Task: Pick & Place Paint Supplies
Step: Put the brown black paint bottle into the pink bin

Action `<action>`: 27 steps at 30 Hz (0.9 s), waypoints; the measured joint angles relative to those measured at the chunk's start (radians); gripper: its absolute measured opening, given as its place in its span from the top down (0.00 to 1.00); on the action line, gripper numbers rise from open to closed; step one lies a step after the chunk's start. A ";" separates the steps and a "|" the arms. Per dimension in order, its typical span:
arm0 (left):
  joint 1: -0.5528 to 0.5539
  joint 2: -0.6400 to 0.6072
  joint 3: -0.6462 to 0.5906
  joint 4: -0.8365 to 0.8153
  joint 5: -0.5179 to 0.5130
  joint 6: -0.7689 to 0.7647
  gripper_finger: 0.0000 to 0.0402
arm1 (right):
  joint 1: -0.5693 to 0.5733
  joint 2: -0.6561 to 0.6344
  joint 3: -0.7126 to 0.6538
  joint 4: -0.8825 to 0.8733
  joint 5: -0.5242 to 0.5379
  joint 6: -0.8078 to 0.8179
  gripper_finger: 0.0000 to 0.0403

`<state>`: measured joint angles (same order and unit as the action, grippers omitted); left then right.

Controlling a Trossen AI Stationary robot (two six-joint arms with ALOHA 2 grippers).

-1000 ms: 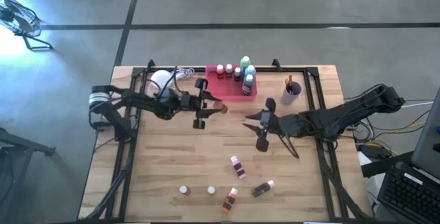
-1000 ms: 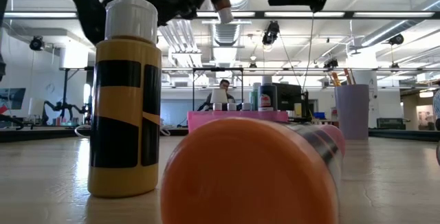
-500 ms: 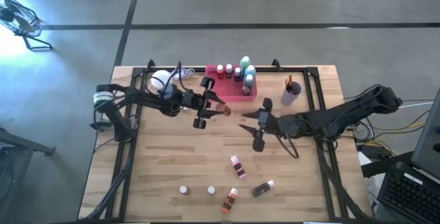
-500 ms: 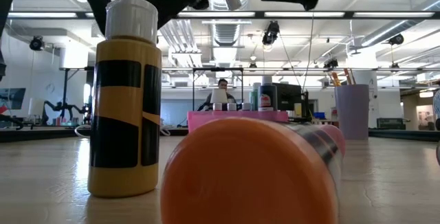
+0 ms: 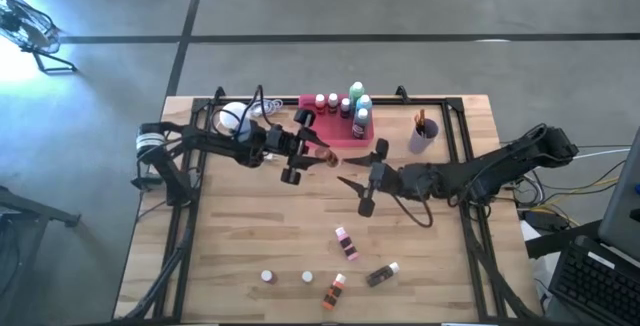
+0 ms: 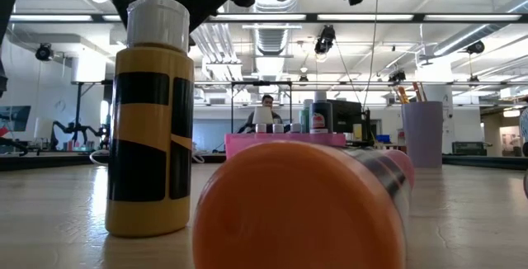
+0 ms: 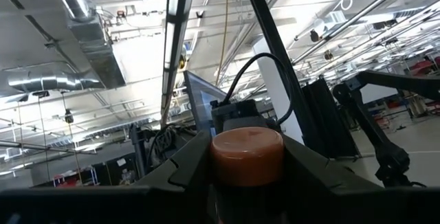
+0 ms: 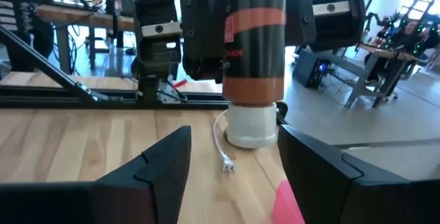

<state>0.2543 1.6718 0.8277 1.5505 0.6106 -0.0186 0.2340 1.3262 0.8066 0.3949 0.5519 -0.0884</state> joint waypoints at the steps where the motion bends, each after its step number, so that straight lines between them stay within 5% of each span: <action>1: 0.000 0.000 0.004 0.000 0.000 -0.001 0.65 | 0.000 0.001 0.000 0.003 0.000 -0.001 0.46; 19: -0.003 -0.041 0.125 0.004 0.032 -0.109 0.65 | 0.004 -0.054 0.000 0.071 -0.005 -0.109 0.47; 27: -0.023 -0.058 0.224 0.004 0.057 -0.119 0.65 | 0.004 -0.066 0.000 0.285 -0.102 -0.260 0.42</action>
<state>0.2311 1.6142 1.0514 1.5547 0.6674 -0.1375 0.2379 1.2598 0.8066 0.6804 0.4494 -0.3480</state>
